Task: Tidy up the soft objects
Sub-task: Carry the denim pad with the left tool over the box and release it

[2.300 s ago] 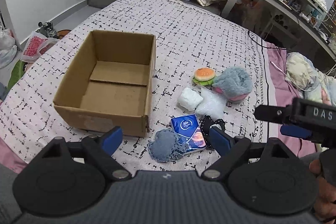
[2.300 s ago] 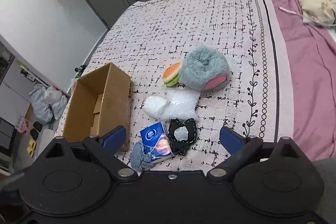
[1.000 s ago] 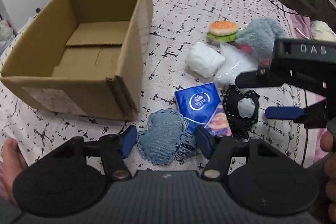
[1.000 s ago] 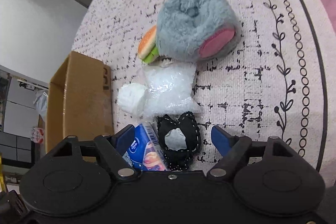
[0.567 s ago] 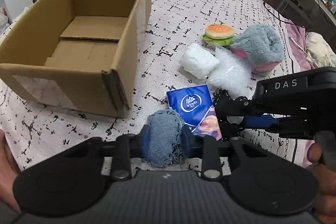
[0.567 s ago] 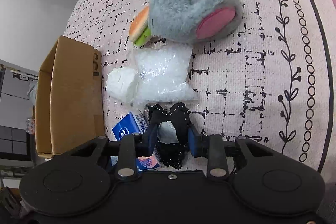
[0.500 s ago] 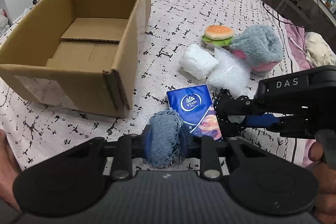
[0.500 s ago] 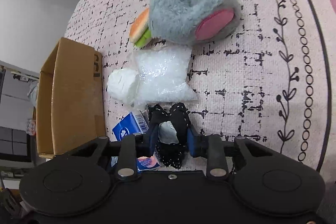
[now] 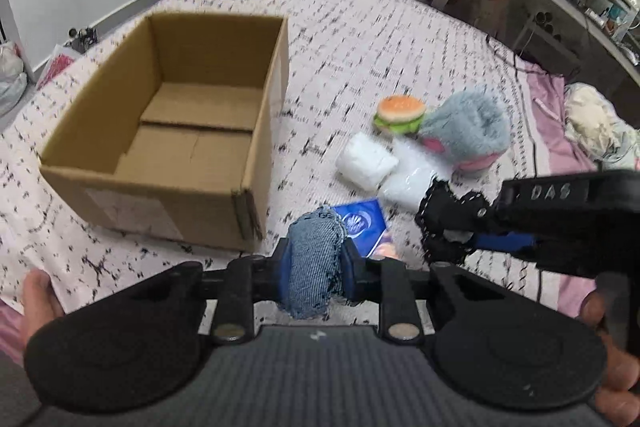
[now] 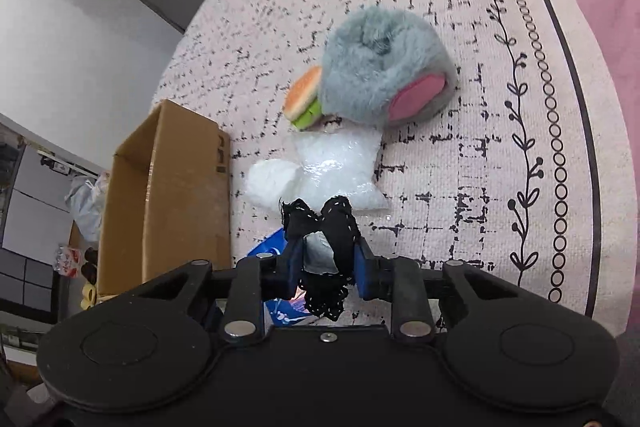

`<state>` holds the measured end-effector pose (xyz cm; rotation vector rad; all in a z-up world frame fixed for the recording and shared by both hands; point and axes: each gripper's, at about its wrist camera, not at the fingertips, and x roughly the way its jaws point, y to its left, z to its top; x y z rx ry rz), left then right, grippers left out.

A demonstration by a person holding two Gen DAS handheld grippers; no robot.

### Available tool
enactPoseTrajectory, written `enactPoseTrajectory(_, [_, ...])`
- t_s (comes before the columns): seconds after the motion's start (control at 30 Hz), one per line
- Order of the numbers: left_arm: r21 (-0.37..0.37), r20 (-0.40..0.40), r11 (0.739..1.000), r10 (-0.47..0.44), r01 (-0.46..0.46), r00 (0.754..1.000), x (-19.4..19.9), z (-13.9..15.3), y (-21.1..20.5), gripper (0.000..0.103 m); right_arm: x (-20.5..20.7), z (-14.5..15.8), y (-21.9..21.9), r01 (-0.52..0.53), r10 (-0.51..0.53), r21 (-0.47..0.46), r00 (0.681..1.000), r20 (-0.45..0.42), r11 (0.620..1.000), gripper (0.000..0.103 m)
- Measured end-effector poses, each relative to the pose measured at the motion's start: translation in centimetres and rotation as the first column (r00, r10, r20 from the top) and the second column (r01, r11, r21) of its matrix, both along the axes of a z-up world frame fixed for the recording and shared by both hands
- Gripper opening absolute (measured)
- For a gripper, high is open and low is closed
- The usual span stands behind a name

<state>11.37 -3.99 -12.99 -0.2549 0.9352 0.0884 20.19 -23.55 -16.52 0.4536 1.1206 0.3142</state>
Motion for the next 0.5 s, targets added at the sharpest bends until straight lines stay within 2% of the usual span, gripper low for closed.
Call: enactPoseTrajectory(0.5, [-0.006,0.107,1.000,0.004,-0.004,0.994,-1.4,4.5,0.8,0.024,-2.4,5.4,0.1,-0.013,0.009,0.023,0.989,0.147,1.000,0.026])
